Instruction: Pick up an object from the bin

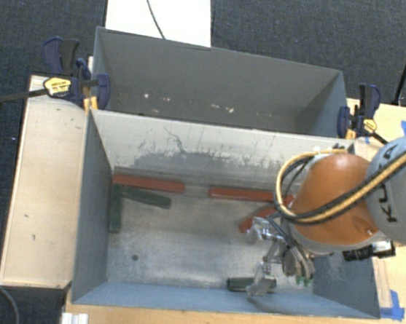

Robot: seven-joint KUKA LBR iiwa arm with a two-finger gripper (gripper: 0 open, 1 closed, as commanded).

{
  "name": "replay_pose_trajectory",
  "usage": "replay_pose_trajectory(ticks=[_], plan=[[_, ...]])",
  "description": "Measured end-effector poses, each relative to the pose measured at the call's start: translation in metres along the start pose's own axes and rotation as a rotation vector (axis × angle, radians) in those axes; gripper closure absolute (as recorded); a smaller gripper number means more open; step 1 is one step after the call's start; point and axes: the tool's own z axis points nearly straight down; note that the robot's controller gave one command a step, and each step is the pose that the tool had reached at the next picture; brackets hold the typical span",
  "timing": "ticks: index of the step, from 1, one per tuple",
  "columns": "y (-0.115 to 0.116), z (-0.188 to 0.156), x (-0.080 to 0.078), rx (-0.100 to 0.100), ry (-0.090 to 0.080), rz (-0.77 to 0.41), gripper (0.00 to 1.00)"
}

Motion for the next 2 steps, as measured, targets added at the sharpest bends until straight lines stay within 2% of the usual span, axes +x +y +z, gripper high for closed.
replay_pose_trajectory(ticks=[1,2], plan=[[-0.0461,0.0504,-0.0111,-0.002,-0.016,-0.007,0.0],[-0.0436,0.0493,-0.0099,-0.003,-0.014,-0.009,1.0]])
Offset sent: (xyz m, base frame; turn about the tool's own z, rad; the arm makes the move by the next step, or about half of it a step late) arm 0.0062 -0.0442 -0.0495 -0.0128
